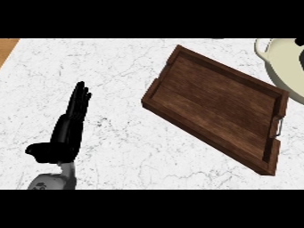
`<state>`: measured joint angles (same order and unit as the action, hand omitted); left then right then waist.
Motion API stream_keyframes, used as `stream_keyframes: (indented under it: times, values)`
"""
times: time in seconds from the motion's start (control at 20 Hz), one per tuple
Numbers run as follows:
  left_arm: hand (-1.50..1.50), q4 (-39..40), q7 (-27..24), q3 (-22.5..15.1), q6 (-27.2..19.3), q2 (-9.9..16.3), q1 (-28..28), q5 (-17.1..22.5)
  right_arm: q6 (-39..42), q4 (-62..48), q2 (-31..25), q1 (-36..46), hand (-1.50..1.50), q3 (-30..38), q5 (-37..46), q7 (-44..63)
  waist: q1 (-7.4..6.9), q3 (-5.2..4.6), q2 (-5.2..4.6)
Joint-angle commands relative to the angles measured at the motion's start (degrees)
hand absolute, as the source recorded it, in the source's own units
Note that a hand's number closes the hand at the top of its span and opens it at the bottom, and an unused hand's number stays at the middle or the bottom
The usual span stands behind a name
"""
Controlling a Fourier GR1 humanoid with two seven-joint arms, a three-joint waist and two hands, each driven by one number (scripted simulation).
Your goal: Pick the bell pepper from the tray and place it in the pot
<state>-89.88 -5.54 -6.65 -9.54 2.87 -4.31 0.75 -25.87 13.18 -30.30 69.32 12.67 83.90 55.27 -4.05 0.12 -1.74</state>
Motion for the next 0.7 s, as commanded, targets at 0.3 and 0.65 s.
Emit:
stream_keyframes:
  times: [0.3, 0.65]
  values:
    - [0.00, 1.27, -4.48, 0.00, 0.62, -0.15, 3.94, -0.27, -2.73, -4.75, -5.39, -6.24, 1.50, 8.07, -8.36, -12.04, 0.45, 0.08, 0.14]
    - [0.00, 1.26, -3.42, 1.39, 0.40, 0.08, 2.10, 0.36, -3.04, -6.67, -6.33, -11.10, 1.50, 14.14, -14.62, -14.50, 0.52, 0.15, -0.06]
